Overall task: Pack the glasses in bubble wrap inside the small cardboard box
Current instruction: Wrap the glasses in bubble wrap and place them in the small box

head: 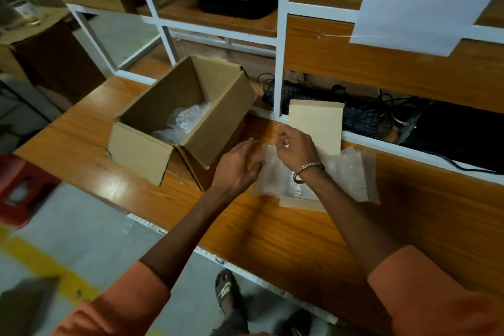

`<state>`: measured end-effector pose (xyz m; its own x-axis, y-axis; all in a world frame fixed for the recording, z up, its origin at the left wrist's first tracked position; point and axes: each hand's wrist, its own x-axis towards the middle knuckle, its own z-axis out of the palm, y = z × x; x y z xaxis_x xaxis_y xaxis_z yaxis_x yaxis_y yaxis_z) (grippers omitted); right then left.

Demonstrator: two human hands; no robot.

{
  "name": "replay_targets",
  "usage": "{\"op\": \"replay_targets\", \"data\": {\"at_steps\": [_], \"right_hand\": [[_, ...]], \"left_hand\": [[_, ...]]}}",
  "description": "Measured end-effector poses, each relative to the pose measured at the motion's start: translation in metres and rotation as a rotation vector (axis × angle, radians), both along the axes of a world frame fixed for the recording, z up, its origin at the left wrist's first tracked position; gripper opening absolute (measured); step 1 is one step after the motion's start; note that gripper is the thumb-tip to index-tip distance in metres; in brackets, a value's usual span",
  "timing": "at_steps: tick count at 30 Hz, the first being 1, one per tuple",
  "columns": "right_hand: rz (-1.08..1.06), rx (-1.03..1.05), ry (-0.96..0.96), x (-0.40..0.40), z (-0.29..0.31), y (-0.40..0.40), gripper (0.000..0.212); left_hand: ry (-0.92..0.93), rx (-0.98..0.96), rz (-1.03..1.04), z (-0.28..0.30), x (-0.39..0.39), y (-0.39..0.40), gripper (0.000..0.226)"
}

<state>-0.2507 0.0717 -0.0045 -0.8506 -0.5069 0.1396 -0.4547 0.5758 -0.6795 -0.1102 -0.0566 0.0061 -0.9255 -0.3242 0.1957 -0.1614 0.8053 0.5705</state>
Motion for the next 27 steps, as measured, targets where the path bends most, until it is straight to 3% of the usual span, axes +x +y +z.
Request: {"op": "replay_targets", "data": {"at_steps": [6, 10, 13, 16, 23, 27], "right_hand": [[0.224, -0.077, 0.07, 0.023, 0.047, -0.073, 0.024], [0.315, -0.065, 0.172, 0.027, 0.077, -0.133, 0.027], [0.374, 0.076, 0.25, 0.023, 0.089, -0.183, 0.028], [0.434, 0.293, 0.187, 0.008, 0.086, -0.227, 0.034], [0.473, 0.676, 0.051, -0.02, 0.057, -0.297, 0.058], [0.492, 0.807, 0.053, -0.025, 0.048, -0.307, 0.045]], "left_hand": [[0.283, -0.021, 0.103, 0.04, 0.029, -0.04, 0.038], [0.249, -0.129, 0.294, 0.056, 0.046, -0.102, 0.039], [0.135, -0.165, 0.383, 0.055, 0.059, -0.145, 0.05], [0.093, -0.129, 0.418, 0.05, 0.071, -0.179, 0.059], [0.162, -0.043, 0.413, 0.041, 0.076, -0.203, 0.048], [0.125, -0.001, 0.354, 0.042, 0.08, -0.222, 0.056]]}}
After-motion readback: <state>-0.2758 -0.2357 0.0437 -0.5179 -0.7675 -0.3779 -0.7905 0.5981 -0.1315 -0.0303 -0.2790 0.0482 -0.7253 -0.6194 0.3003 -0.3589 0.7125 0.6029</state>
